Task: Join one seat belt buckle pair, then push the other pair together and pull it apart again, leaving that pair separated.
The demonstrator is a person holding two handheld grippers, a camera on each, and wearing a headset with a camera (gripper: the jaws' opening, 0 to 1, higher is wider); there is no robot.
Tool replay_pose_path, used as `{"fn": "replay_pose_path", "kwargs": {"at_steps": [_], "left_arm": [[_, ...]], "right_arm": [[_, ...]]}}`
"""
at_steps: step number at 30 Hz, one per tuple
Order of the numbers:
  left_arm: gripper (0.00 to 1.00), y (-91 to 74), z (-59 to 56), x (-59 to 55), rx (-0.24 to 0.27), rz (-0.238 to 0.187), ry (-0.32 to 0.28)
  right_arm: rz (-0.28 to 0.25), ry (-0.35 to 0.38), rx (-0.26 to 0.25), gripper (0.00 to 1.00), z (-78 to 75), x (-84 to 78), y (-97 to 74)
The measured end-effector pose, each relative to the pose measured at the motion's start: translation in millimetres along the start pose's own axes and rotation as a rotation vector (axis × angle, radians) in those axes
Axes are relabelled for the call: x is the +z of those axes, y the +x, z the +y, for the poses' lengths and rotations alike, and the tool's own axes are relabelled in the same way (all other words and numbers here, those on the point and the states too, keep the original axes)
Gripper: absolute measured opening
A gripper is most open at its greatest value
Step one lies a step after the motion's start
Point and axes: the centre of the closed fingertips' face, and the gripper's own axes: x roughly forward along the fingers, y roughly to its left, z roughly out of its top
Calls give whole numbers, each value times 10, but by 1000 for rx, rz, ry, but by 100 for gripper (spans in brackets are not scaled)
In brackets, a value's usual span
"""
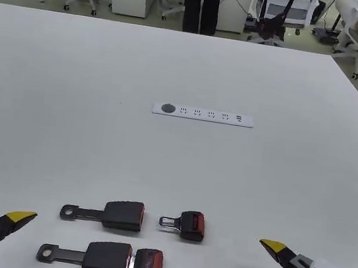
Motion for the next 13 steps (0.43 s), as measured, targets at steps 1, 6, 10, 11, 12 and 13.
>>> {"fn": "replay_pose_path", "kwargs": {"at_steps": [1,6,10,11,12,13], "left_arm": [[100,-1,-3,1,0,0,0],[100,-7,-10,-2,0,3,5],[100,-10,-27,24,0,2,3],[100,-11,-25,30,2,0,8],[100,-10,-21,42,2,-6,10],[100,-11,-20,44,2,-7,9]], "right_arm": [[0,1,0,99,3,1,-2],[2,1,6,99,32,5,0],[1,-2,9,99,23,1,7],[0,-3,10,99,22,2,8],[1,-6,10,99,20,1,10],[1,-7,9,99,12,-3,12]]}}
